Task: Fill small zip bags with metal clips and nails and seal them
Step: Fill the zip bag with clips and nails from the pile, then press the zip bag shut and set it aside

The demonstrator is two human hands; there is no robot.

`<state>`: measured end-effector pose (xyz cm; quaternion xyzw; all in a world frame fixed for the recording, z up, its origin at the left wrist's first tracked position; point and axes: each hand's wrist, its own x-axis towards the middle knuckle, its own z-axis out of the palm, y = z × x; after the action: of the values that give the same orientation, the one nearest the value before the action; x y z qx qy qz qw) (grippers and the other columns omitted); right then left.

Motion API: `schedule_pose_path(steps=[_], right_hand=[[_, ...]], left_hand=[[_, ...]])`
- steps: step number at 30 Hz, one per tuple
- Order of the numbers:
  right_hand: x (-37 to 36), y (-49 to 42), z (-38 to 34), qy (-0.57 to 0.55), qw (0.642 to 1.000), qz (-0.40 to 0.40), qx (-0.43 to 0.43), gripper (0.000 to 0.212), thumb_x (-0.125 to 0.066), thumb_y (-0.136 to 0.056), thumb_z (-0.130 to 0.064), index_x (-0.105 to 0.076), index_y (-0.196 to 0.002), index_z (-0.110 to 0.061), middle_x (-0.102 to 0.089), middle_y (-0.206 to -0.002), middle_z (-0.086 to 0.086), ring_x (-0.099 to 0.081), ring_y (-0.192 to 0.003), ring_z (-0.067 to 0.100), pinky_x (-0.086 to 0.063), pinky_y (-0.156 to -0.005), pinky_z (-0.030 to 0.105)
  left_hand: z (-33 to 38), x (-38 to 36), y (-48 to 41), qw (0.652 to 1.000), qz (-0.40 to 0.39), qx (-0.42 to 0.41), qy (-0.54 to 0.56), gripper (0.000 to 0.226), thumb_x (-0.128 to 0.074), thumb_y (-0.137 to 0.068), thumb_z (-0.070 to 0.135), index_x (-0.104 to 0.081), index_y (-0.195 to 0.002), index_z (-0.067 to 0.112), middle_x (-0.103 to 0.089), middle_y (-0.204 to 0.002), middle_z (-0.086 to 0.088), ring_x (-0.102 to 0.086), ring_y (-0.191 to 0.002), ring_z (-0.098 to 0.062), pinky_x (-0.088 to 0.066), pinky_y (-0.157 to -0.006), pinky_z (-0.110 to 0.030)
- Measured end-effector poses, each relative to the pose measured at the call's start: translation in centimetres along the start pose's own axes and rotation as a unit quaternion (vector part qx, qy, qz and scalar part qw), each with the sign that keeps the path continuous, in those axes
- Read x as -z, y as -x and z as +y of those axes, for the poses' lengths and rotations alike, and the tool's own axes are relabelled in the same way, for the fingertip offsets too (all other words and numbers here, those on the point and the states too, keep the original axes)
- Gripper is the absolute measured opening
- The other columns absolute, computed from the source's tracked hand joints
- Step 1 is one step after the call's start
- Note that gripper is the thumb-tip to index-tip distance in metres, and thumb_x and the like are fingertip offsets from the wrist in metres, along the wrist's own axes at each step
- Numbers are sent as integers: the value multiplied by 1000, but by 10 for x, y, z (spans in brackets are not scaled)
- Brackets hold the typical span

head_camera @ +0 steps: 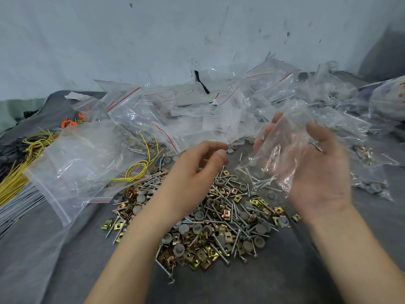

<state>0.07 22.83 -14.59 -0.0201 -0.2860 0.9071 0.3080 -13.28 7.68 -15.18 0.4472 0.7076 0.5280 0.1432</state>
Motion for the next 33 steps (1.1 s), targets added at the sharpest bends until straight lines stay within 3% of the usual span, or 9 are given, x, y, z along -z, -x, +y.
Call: schedule_pose_path(steps=[4, 8, 10, 15, 20, 23, 26, 30, 33], right_hand=[[3, -1, 4, -46, 998, -8, -50, 39, -45, -98, -33, -65, -120, -7, -67, -110, 4, -67, -101, 22, -54, -93, 41], [2, -1, 9, -13, 998, -20, -66, 41, -47, -97, -36, -66, -119, -7, -70, -111, 4, -68, -100, 20, -54, -95, 41], [2, -4, 12, 65, 995, -10, -72, 47, -49, -97, -41, -67, -122, -6, -70, -111, 7, -69, -99, 20, -56, -92, 41], [7, -9, 26, 205, 977, 28, -53, 44, -49, -103, -40, -58, -130, -7, -69, -122, 14, -68, -110, 29, -58, -84, 42], [10, -13, 26, 247, 964, 92, 39, 23, -56, -101, -24, -69, -117, -13, -75, -99, 3, -72, -87, 17, -60, -70, 31], [8, -11, 28, 311, 942, 93, 82, 21, -57, -99, -25, -78, -98, -22, -76, -96, 3, -72, -85, 19, -60, -70, 29], [5, -8, 32, 389, 912, 64, 115, 25, -57, -98, -26, -79, -88, -30, -77, -94, 1, -72, -84, 17, -60, -74, 28], [5, 0, 34, 537, 826, -3, 172, 22, -53, -102, -33, -75, -99, -35, -74, -88, -7, -70, -82, 8, -56, -74, 21], [2, 4, 32, 530, 823, -14, 205, 21, -53, -103, -33, -73, -105, -34, -74, -92, -9, -69, -83, 6, -53, -69, 16]], left_hand=[[1, -8, 1, 995, -61, 40, 64, 25, -52, -99, 33, -68, -116, 23, -75, -99, 8, -70, -92, -9, -55, -81, -21], [2, -11, 4, 992, -101, 40, 68, 21, -56, -98, 35, -72, -100, 22, -72, -80, 7, -66, -76, -4, -51, -77, -20], [2, -12, 4, 994, -88, 36, 55, 23, -57, -98, 35, -71, -94, 17, -69, -76, 1, -62, -74, -10, -51, -77, -33], [-3, -10, 4, 999, 28, 23, 14, 17, -60, -96, 31, -69, -87, 20, -61, -68, 7, -57, -67, -11, -52, -72, -41], [-8, -8, 17, 999, 25, 27, -31, 15, -58, -95, 31, -66, -84, 24, -70, -74, 2, -65, -72, -22, -52, -68, -40], [-11, -6, 24, 998, 10, 24, -50, 12, -58, -95, 28, -64, -85, 25, -70, -78, 5, -65, -71, -17, -52, -66, -34], [-9, -4, 25, 999, 31, 9, -31, 5, -60, -95, 33, -64, -93, 30, -69, -86, 14, -63, -75, -3, -49, -65, -17], [0, -6, 19, 996, 90, -5, 13, 8, -62, -94, 33, -67, -94, 27, -71, -85, 15, -66, -79, -2, -52, -69, -19], [9, -10, 15, 991, 125, -18, 50, 11, -63, -95, 27, -71, -89, 24, -72, -81, 9, -67, -75, -11, -53, -69, -23]])
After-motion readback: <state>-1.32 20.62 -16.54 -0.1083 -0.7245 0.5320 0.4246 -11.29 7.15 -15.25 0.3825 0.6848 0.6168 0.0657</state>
